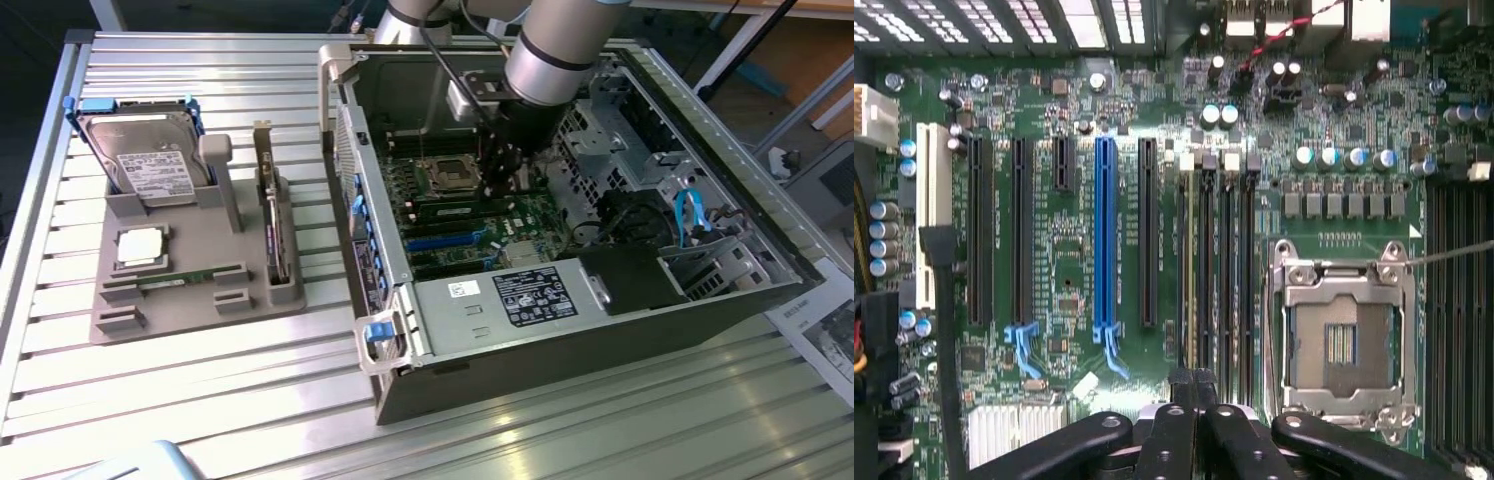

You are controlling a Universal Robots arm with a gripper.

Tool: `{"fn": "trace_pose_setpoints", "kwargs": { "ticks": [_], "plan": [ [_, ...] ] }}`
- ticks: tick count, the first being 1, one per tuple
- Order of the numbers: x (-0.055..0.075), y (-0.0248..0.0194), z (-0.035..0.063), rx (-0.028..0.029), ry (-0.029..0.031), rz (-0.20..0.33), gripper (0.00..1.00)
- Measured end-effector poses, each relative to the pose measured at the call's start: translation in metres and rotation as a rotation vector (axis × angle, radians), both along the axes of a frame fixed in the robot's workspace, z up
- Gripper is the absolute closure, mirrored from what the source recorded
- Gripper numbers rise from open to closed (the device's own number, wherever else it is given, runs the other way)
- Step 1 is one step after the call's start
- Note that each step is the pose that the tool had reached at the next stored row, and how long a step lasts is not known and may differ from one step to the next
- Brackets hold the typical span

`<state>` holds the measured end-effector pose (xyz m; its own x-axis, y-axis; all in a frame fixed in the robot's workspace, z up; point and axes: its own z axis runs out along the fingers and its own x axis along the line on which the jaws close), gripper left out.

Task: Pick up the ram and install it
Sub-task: 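Press down the ram until it locks into place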

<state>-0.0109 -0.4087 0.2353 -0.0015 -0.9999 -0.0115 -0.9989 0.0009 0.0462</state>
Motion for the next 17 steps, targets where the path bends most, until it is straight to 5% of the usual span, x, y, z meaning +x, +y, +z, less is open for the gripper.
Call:
{"fn": "trace_pose_setpoints", "kwargs": {
  "ticks": [10,17],
  "plan": [
    [-0.024,0.0000,0.0000,0.0001,-0.0011,0.000,0.90],
    [-0.026,-0.0001,-0.0005,0.0000,-0.0010,0.000,0.90]
  ]
}}
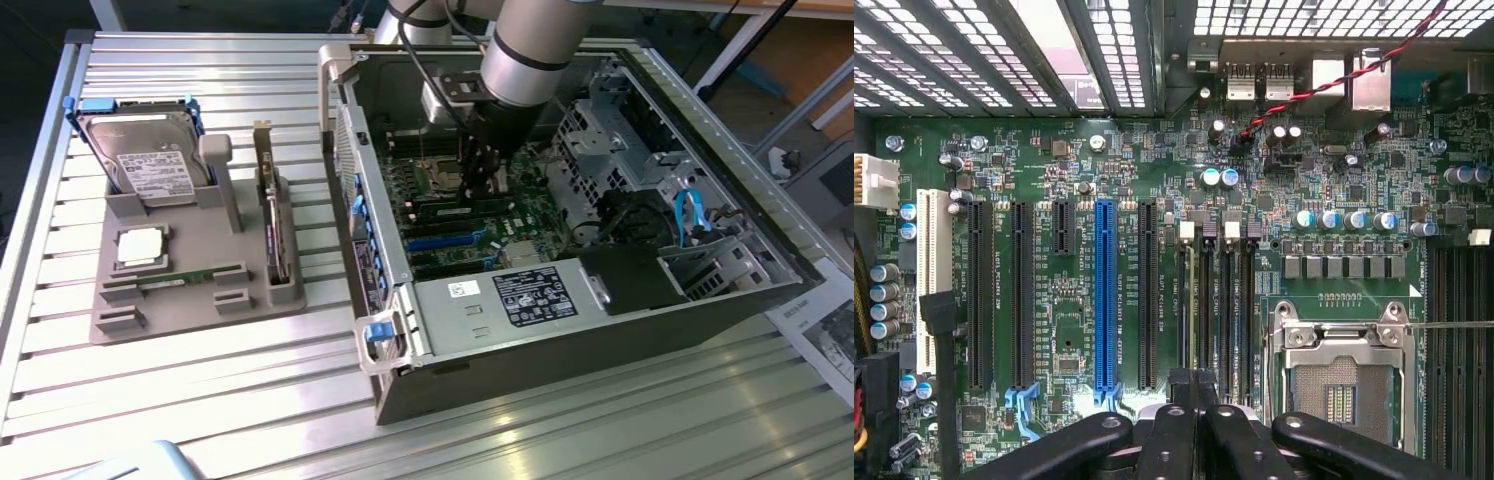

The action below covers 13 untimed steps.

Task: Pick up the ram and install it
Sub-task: 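Press down the ram until it locks into place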

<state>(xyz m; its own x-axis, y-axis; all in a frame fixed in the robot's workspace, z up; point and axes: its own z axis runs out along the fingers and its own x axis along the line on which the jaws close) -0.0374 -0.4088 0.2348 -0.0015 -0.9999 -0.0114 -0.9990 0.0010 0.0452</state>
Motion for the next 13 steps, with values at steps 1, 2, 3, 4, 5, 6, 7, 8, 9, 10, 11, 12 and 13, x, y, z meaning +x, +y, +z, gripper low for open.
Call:
{"fn": "trace_pose_setpoints", "kwargs": {
  "ticks": [1,2,3,4,5,6,7,8,9,10,11,12,13],
  "plan": [
    [-0.0001,0.0000,-0.0005,0.0000,0.0001,0.000,0.90],
    [-0.0001,0.0000,-0.0009,-0.0001,0.0001,0.000,0.90],
    [-0.0001,0.0000,-0.0014,-0.0001,0.0001,0.000,0.90],
    [-0.0002,0.0000,-0.0022,0.0000,0.0000,0.000,0.90],
    [-0.0002,0.0000,-0.0024,0.0000,0.0000,0.000,0.90],
    [-0.0002,0.0000,-0.0025,0.0001,0.0000,0.000,0.90],
    [-0.0002,0.0000,-0.0025,0.0001,-0.0001,0.000,0.90],
    [-0.0002,0.0000,-0.0026,0.0000,0.0000,0.000,0.90],
    [-0.0002,0.0000,-0.0029,0.0000,-0.0001,0.000,0.90],
    [-0.0002,0.0000,-0.0033,0.0000,0.0000,0.000,0.90],
    [-0.0002,-0.0001,-0.0038,-0.0003,0.0000,0.000,0.90],
    [-0.0002,-0.0002,-0.0043,-0.0003,0.0001,0.000,0.90],
    [-0.0002,-0.0001,-0.0044,-0.0001,0.0000,0.000,0.90]
  ]
}}
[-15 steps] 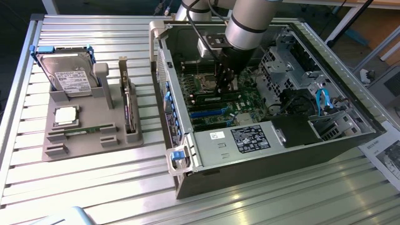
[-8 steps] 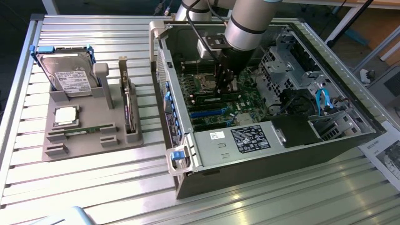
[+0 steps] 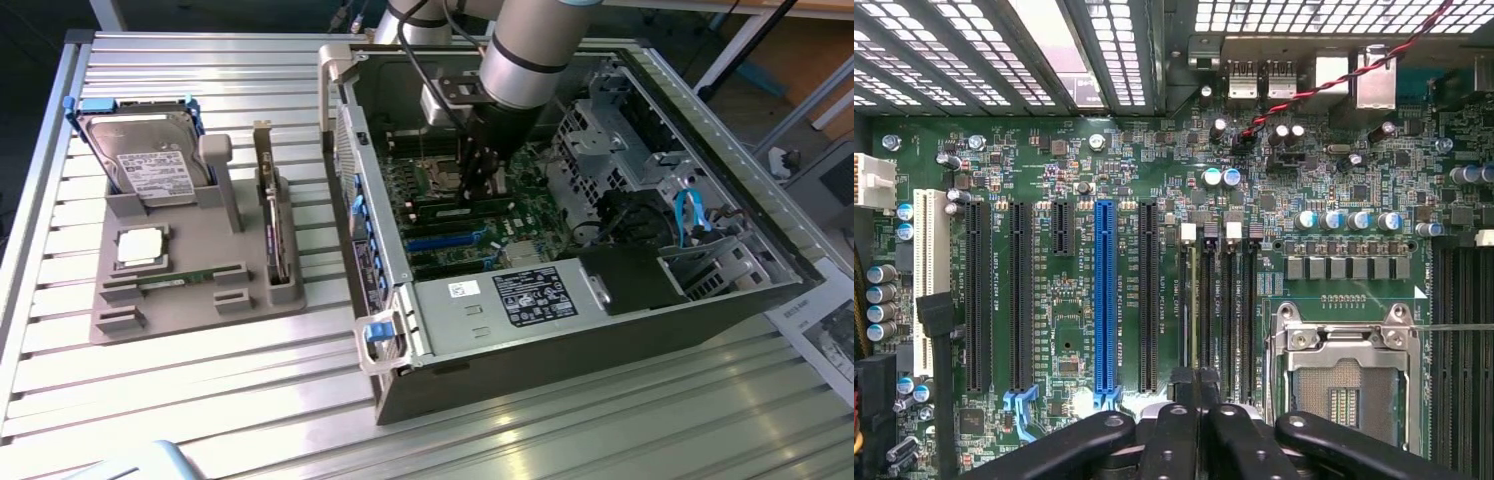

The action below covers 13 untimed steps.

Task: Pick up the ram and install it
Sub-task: 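Press down the ram until it locks into place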

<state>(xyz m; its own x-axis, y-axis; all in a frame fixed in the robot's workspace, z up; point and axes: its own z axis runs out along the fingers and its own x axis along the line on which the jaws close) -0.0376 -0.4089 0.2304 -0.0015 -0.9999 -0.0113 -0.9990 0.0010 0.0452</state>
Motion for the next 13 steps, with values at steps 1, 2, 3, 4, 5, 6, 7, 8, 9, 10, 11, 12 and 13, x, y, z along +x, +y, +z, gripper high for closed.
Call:
{"fn": "trace_pose_setpoints", "kwargs": {
  "ticks": [1,2,3,4,5,6,7,8,9,10,11,12,13],
  "plan": [
    [0.0000,0.0000,-0.0002,0.0002,-0.0001,0.000,0.90],
    [0.0000,0.0000,-0.0002,0.0002,-0.0001,0.000,0.90],
    [0.0000,-0.0001,-0.0002,0.0003,-0.0001,0.000,0.90],
    [0.0000,-0.0002,-0.0002,0.0003,-0.0001,0.000,0.90],
    [0.0000,-0.0002,-0.0002,0.0002,-0.0001,0.000,0.90],
    [0.0000,-0.0003,-0.0002,0.0003,-0.0001,0.000,0.90],
    [0.0000,-0.0005,-0.0002,0.0003,-0.0001,0.000,0.90],
    [0.0000,-0.0010,-0.0002,0.0003,-0.0001,0.000,0.90],
    [0.0000,-0.0016,-0.0002,0.0004,-0.0002,0.000,0.90],
    [0.0000,-0.0018,-0.0002,0.0003,-0.0002,0.000,0.90],
    [0.0000,-0.0021,-0.0002,0.0003,-0.0002,0.000,0.90],
    [0.0000,-0.0022,-0.0001,0.0002,-0.0001,0.000,0.90],
    [0.0000,-0.0025,-0.0002,0.0003,-0.0001,0.000,0.90]
  ]
}}
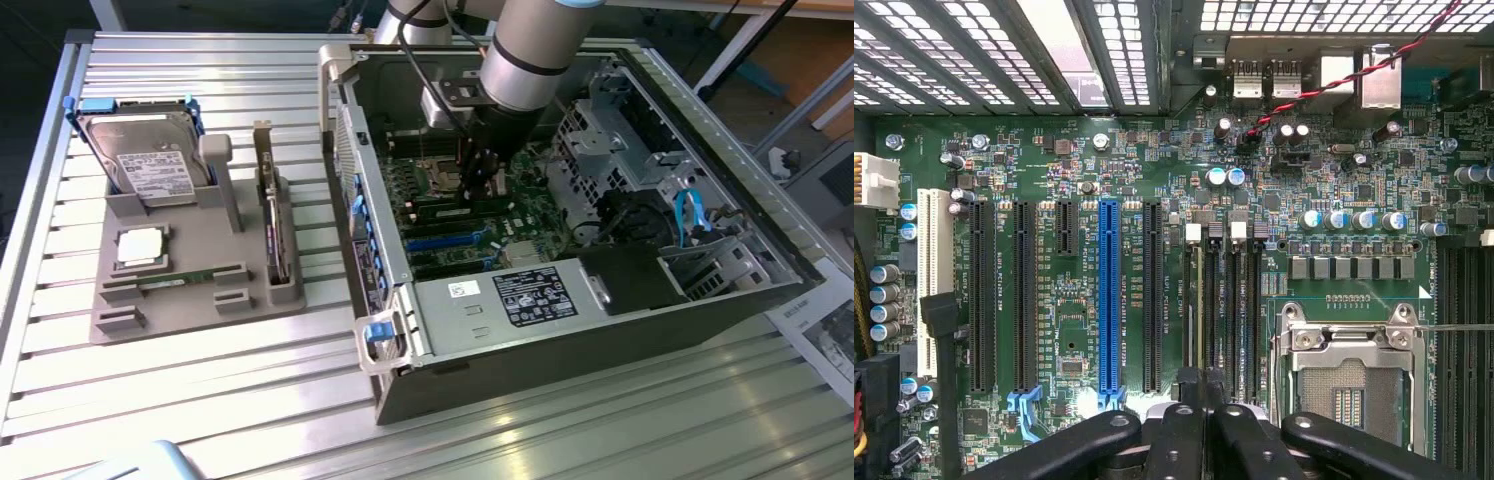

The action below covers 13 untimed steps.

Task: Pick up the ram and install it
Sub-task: 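Press down the ram until it locks into place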

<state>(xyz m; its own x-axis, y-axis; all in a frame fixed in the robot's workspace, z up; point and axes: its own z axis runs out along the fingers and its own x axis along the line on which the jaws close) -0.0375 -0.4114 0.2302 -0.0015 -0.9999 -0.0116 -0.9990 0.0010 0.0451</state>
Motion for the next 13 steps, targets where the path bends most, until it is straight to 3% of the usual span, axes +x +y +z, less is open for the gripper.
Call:
{"fn": "trace_pose_setpoints", "kwargs": {
  "ticks": [13],
  "plan": [
    [0.0000,-0.0015,-0.0005,-0.0001,0.0001,0.000,0.90]
  ]
}}
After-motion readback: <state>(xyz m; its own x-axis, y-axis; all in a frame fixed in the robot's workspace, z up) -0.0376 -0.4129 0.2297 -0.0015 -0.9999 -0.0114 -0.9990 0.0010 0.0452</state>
